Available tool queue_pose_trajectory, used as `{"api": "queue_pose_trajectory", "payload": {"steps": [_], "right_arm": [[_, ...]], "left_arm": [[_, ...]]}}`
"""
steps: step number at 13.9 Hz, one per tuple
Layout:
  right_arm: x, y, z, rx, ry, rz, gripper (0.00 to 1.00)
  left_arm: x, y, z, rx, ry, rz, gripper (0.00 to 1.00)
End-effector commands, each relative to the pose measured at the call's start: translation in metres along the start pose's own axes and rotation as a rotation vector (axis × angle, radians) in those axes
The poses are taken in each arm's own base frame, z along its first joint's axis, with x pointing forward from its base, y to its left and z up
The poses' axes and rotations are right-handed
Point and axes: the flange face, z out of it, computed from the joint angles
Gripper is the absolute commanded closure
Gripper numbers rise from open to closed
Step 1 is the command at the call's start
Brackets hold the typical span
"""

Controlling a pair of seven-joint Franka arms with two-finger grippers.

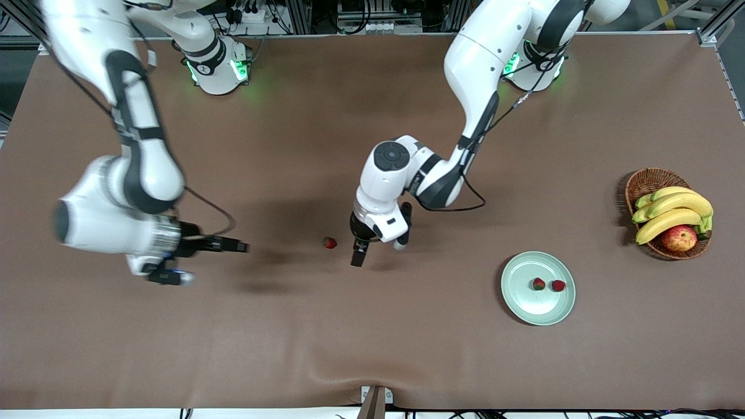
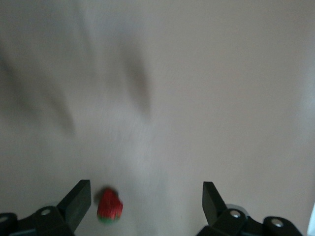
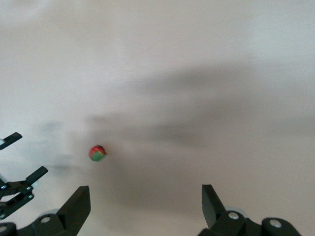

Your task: Collect all strawberries into plate

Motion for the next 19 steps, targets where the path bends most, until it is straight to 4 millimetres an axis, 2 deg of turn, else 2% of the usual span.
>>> {"api": "queue_pose_trajectory", "payload": {"steps": [1,4,8,10,11,13,14,16,18,19], "right_arm": [[-0.004,0.003,-0.074,-0.09,-0.012,-0.055,0.0],[-0.022,0.011,-0.141,-0.254,0.014,-0.092,0.0],[-0.056,0.021,-0.208,-0.35,0.005,-0.081,0.0],[-0.079,0.026,-0.237,-0.338,-0.035,-0.055,0.0],[-0.086,0.022,-0.245,-0.336,-0.048,-0.054,0.0],[-0.087,0.011,-0.241,-0.335,-0.058,-0.074,0.0],[-0.086,0.003,-0.237,-0.336,-0.058,-0.089,0.0],[-0.084,-0.003,-0.23,-0.334,-0.063,-0.1,0.0],[-0.08,-0.029,-0.217,-0.347,-0.022,-0.052,0.0],[-0.081,-0.032,-0.216,-0.364,-0.014,-0.02,0.0]], "left_arm": [[-0.031,-0.018,0.006,-0.027,-0.053,-0.08,0.0],[-0.049,-0.038,0.022,-0.029,-0.098,-0.093,0.0],[-0.05,-0.054,0.04,-0.005,-0.099,-0.168,0.0],[-0.053,-0.047,0.032,-0.012,-0.109,-0.283,0.0],[-0.05,-0.044,0.033,-0.014,-0.106,-0.319,0.0],[-0.045,-0.037,0.029,-0.022,-0.107,-0.369,0.0],[-0.035,-0.028,0.029,-0.027,-0.104,-0.396,0.0],[-0.028,-0.021,0.029,-0.035,-0.105,-0.408,0.0],[-0.016,-0.011,0.029,-0.049,-0.098,-0.383,0.0],[-0.011,-0.008,0.029,-0.045,-0.101,-0.362,0.0]]}}
